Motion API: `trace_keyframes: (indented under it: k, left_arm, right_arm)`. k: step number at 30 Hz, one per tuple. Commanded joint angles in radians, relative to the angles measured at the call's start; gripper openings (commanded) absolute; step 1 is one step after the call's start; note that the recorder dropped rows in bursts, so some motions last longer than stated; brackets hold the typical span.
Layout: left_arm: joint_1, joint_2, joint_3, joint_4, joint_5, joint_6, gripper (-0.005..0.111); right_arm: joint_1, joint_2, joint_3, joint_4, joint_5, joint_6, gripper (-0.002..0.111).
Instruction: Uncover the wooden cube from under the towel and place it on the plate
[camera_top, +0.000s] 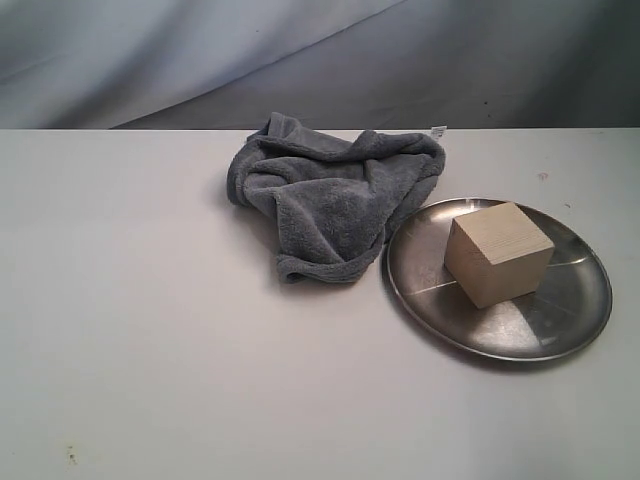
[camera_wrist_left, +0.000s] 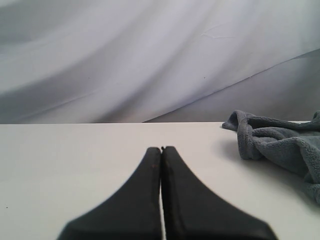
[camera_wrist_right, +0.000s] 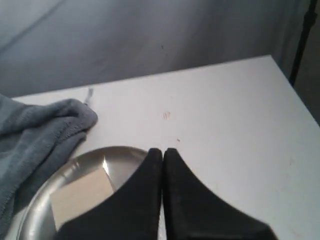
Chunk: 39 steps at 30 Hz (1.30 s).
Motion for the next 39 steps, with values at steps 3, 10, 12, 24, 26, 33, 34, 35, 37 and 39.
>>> trace_keyframes:
  k: [3, 10, 12, 24, 26, 33, 34, 35, 37, 39]
  left_arm:
    - [0.002, -0.004, 0.004, -0.001, 0.000, -0.003, 0.000]
    - [0.002, -0.004, 0.004, -0.001, 0.000, -0.003, 0.000]
    - [0.002, -0.004, 0.004, -0.001, 0.000, -0.003, 0.000]
    - [0.002, -0.004, 0.004, -0.001, 0.000, -0.003, 0.000]
    - [0.002, -0.004, 0.004, -0.001, 0.000, -0.003, 0.000]
    - [0.002, -0.004, 0.004, -0.001, 0.000, -0.003, 0.000]
    - [0.002, -0.004, 0.004, -0.001, 0.000, -0.003, 0.000]
    - [0.002, -0.004, 0.004, -0.001, 0.000, -0.003, 0.000]
    - [0.002, -0.004, 0.004, -0.001, 0.000, -0.003, 0.000]
    - [0.002, -0.004, 0.004, -0.001, 0.000, -0.003, 0.000]
  right_arm:
    - [0.094, -0.229, 0.139, 0.013, -0.082, -0.054, 0.000]
    - [0.130, -0.496, 0.324, 0.019, -0.293, -0.055, 0.000]
    - [0.130, -0.549, 0.380, 0.019, -0.348, -0.055, 0.000]
    - [0.130, -0.592, 0.482, 0.041, -0.457, -0.055, 0.000]
    - [0.130, -0.592, 0.482, 0.041, -0.457, -0.055, 0.000]
    - [0.130, -0.592, 0.482, 0.041, -0.458, -0.051, 0.000]
    - [0.130, -0.592, 0.482, 0.041, -0.458, -0.051, 0.000]
    - [0.130, -0.592, 0.482, 0.041, -0.458, -0.051, 0.000]
    - [0.130, -0.592, 0.482, 0.041, -0.458, -0.051, 0.000]
    - [0.130, -0.592, 0.482, 0.041, -0.458, -0.051, 0.000]
